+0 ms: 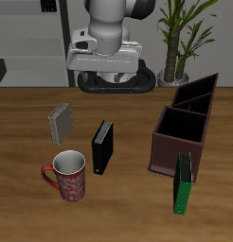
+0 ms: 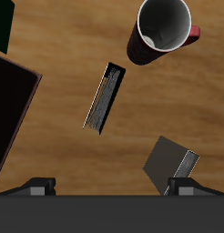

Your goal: Place the black book into the left desk caddy's left compartment

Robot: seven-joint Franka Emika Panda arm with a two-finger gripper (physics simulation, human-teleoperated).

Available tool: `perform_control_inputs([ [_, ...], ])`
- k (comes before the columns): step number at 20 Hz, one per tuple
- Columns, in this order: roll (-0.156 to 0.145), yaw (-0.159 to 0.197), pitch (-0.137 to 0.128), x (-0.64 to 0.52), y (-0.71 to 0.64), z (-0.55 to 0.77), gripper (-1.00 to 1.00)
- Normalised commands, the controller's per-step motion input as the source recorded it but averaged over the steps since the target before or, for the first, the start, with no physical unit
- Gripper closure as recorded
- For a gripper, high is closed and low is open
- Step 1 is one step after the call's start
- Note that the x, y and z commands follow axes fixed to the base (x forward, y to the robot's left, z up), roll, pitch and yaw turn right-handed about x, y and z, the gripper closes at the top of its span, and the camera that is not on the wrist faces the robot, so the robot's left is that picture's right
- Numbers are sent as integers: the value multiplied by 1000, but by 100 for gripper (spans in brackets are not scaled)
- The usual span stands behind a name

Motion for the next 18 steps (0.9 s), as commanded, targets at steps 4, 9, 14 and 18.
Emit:
perform_control_inputs([
  [4,-40,-44,-29,67,-219,16,-100],
  [9,-2,13,-42,181,-107,-153,-100],
  [14,-2,-27,17,210,-106,-314,-100],
  [18,13,-30,23,153,82,-270,-100],
])
